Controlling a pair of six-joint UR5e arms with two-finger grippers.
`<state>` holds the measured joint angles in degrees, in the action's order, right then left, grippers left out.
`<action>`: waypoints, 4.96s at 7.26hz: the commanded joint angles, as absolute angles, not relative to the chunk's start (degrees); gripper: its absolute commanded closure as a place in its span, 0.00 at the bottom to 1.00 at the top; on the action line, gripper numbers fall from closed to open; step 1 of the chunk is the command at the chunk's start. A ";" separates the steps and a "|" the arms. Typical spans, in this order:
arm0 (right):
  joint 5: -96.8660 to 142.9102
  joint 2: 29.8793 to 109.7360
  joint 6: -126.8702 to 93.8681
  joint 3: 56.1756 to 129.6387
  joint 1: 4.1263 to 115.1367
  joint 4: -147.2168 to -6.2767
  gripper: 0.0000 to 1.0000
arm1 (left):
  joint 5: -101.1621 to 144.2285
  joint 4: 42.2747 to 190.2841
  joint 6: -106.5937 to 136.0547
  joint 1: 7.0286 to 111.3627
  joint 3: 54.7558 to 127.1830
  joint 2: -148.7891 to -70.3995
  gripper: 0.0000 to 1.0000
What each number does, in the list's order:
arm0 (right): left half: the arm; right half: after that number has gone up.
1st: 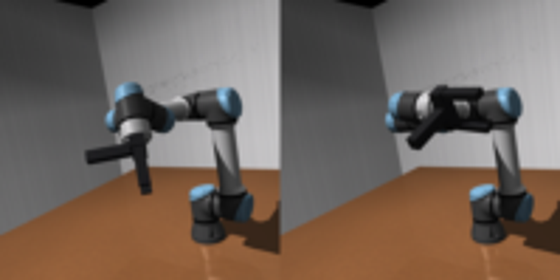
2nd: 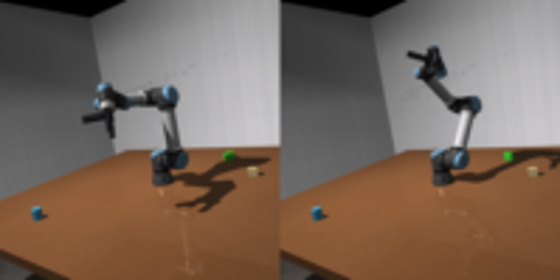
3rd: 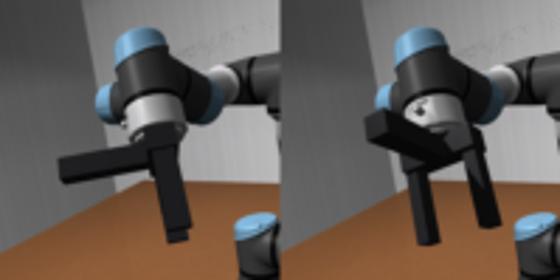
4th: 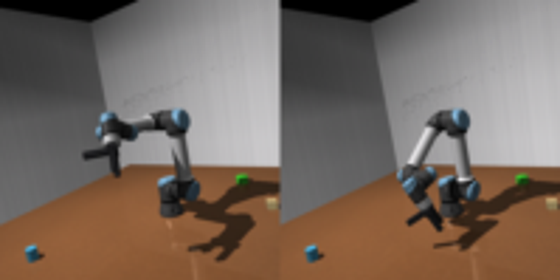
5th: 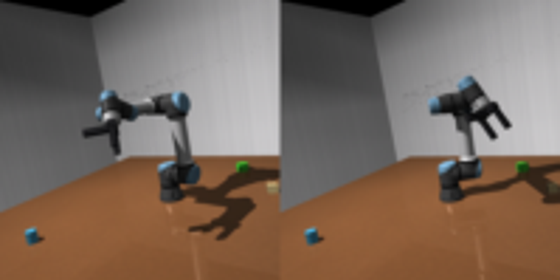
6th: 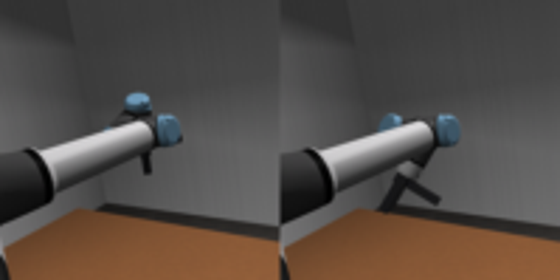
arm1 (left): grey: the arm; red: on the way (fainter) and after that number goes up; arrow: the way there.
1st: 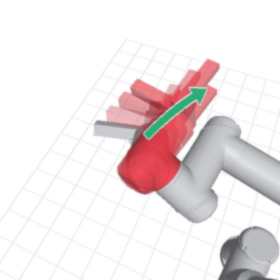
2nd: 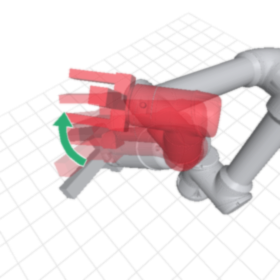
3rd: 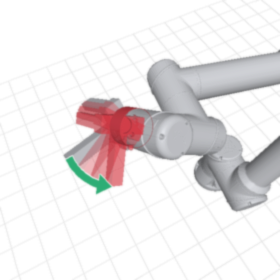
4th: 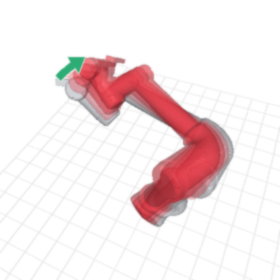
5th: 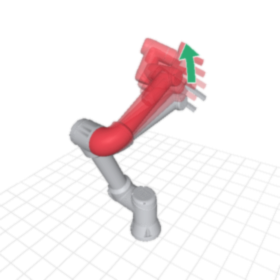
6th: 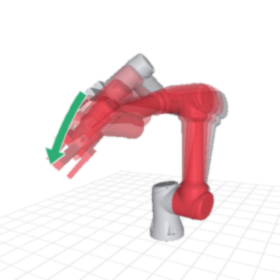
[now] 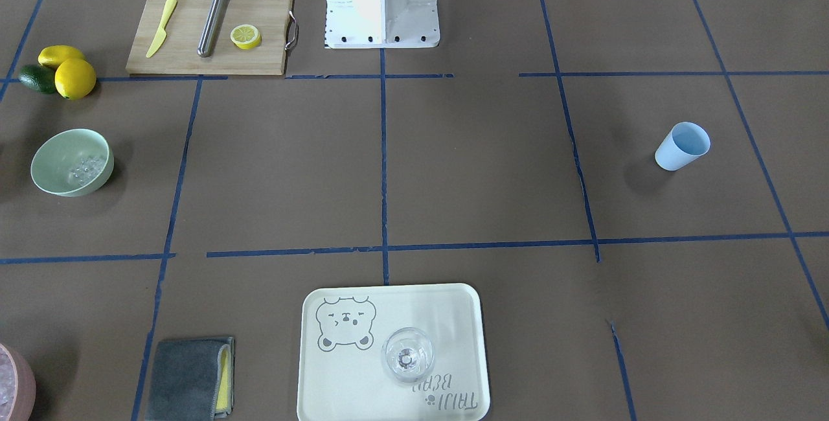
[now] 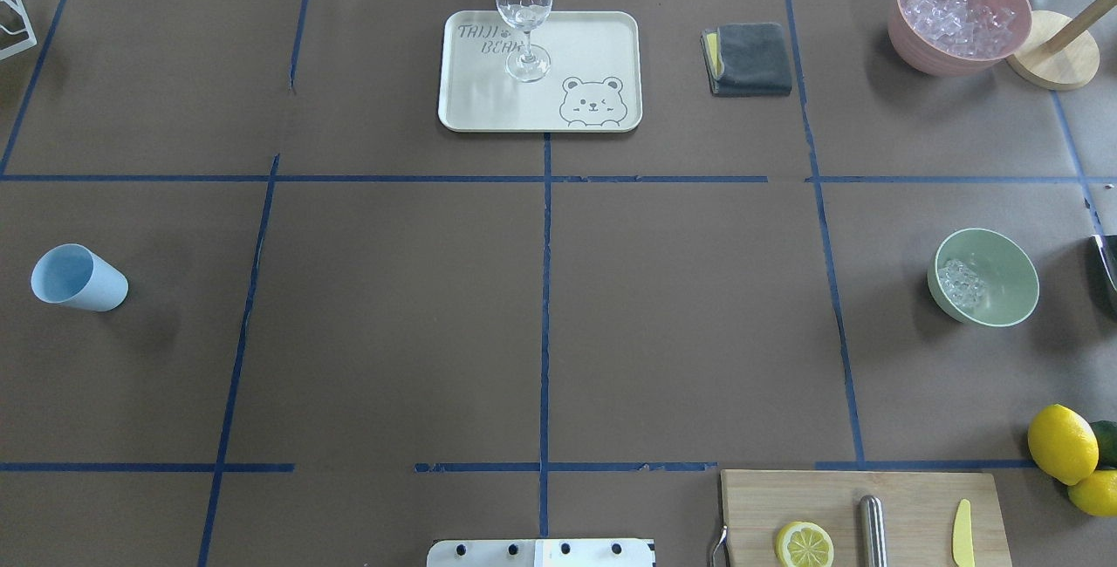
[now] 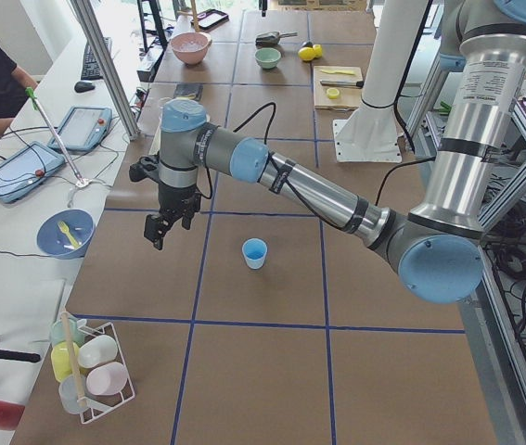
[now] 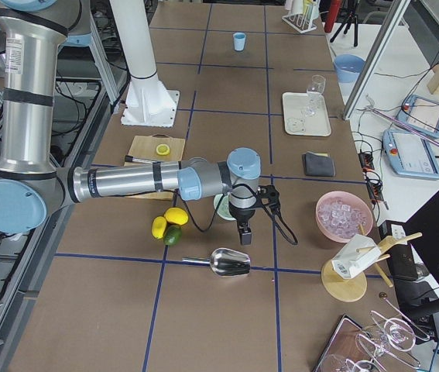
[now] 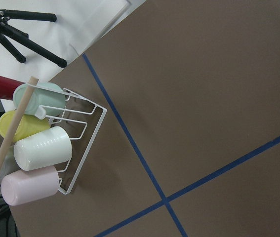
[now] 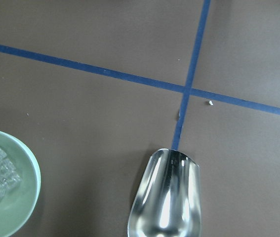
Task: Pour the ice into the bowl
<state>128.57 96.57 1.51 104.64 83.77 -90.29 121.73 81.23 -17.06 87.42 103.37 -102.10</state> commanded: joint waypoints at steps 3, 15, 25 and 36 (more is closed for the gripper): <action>136.68 97.90 7.21 104.15 91.58 -94.22 0.00 | 140.01 78.12 -20.66 92.90 94.24 -95.86 0.00; 138.07 98.17 6.15 100.90 91.49 -94.22 0.00 | 133.86 90.62 -5.54 88.86 91.05 -91.50 0.00; 137.55 97.38 -2.02 98.00 94.04 -88.42 0.00 | 134.03 90.62 -5.98 88.86 91.40 -91.41 0.00; 137.81 97.29 -2.02 97.91 94.04 -88.24 0.00 | 133.95 90.62 -5.80 88.86 91.41 -91.49 0.00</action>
